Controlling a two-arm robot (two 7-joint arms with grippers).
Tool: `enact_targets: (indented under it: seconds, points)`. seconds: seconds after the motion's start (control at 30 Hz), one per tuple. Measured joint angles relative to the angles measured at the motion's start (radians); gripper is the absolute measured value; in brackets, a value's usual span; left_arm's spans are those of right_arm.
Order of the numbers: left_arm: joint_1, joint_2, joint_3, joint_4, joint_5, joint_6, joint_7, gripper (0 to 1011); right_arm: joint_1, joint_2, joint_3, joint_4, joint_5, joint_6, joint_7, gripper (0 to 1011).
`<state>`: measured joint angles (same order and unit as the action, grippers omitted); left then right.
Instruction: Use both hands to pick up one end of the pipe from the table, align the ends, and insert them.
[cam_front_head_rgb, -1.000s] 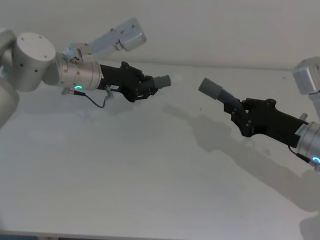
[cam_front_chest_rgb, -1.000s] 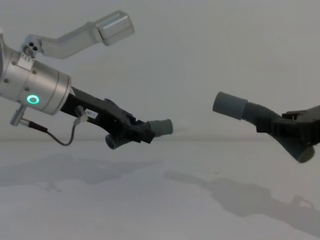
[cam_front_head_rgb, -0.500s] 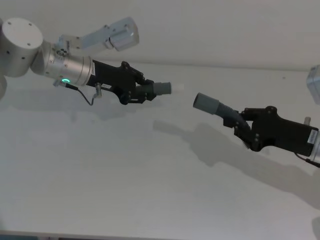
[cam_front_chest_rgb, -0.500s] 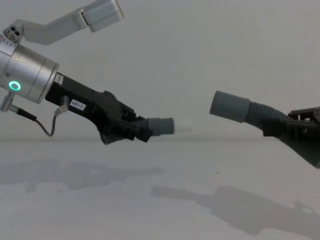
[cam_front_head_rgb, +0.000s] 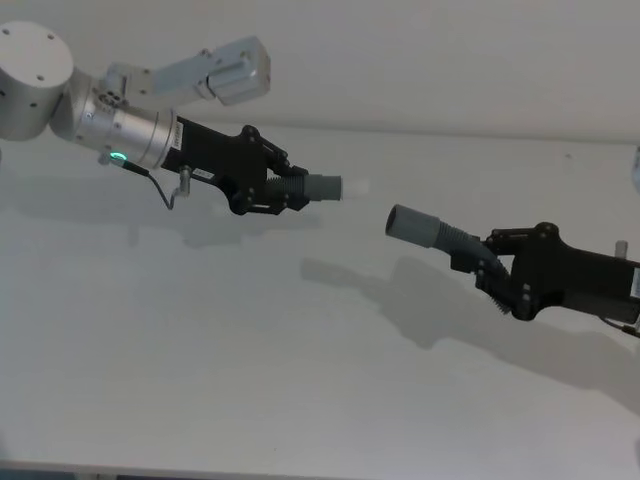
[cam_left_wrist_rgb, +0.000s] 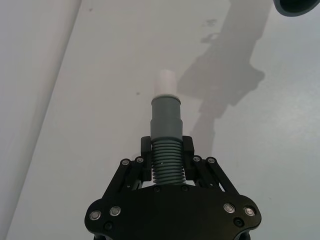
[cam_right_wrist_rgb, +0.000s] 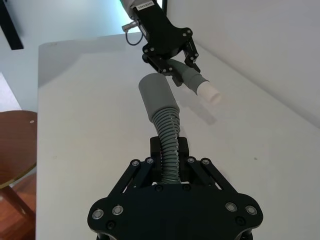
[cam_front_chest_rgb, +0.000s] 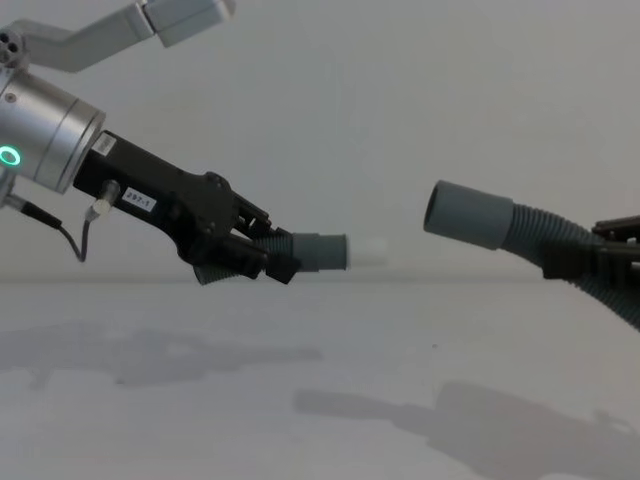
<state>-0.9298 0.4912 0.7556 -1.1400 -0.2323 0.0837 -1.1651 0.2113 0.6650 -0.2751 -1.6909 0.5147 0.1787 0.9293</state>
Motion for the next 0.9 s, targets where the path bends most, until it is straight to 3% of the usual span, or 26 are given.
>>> enact_targets:
  seconds: [0.9]
  points:
    - [-0.012,0.023,0.009,-0.045,-0.028,-0.026,-0.033,339,-0.002,0.02,-0.004,0.0,0.019,-0.018,0.037,178]
